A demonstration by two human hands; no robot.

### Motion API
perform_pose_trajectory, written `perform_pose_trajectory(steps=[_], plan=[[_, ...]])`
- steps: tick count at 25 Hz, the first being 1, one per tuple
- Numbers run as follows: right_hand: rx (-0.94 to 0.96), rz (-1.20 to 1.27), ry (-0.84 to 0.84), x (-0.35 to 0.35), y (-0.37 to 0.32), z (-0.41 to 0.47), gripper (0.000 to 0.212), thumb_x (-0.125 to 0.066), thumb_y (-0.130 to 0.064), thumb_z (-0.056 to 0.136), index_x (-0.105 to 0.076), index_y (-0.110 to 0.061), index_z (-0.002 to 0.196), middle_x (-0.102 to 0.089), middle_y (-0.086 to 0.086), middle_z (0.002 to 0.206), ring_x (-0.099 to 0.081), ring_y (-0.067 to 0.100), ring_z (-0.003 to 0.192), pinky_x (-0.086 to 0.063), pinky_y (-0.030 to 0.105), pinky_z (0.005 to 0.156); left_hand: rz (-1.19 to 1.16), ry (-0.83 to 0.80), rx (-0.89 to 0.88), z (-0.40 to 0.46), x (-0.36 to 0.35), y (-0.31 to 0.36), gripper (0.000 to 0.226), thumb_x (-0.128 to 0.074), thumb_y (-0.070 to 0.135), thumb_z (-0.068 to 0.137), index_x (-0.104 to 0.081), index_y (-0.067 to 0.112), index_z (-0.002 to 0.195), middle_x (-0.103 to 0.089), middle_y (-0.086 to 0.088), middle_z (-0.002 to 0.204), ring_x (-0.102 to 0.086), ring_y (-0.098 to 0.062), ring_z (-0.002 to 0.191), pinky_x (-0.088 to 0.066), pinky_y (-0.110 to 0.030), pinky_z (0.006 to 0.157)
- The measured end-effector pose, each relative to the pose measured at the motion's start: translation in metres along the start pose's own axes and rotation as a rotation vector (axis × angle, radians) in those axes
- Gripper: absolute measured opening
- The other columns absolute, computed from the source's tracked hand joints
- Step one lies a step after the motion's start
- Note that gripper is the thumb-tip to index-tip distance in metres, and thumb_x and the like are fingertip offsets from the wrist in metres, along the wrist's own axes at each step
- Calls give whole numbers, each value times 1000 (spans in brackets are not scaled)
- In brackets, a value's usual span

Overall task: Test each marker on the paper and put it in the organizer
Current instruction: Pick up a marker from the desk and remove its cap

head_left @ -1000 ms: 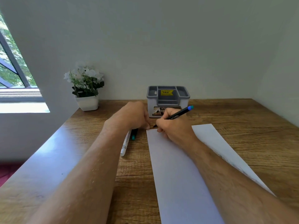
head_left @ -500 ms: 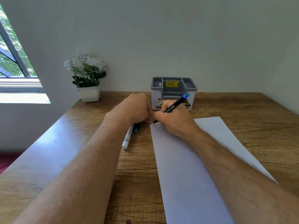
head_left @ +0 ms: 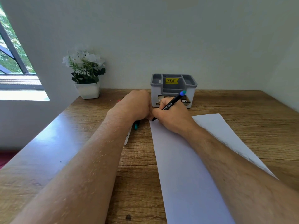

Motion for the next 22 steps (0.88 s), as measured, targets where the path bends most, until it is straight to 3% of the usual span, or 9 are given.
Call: perform_pose_trajectory(steps=[12,18,22], plan=[[-4,15,21,-1,2,1,29,-67,-21,74,-46,-20,54,-49,-5,52,-47,-1,48,-37,24,49,-76,-9,21,0,-1,-4,30,-78,23,80,-72,15,109,-70,-3,101,-63,-18,95,-53,-33,86],[5,-10,1,-3,2,0,24,-67,-24,73,-50,-19,56,-58,2,57,-48,3,50,-40,23,49,-49,-21,23,2,-1,-3,34,-79,26,79,-71,16,111,-70,-3,105,-63,-19,97,-54,-36,90],[27,3,26,0,2,0,29,-68,-21,74,-46,-19,55,-49,-3,53,-47,-1,50,-37,24,47,-50,-11,21,1,-1,-4,30,-77,24,81,-72,16,109,-69,-3,104,-62,-19,97,-53,-34,88]])
Point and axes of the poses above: each hand's wrist, its own z-axis towards the middle knuckle, its own x-axis out of the back of the hand, y = z × x, the point moved 4 cm from there along z, towards the middle knuckle
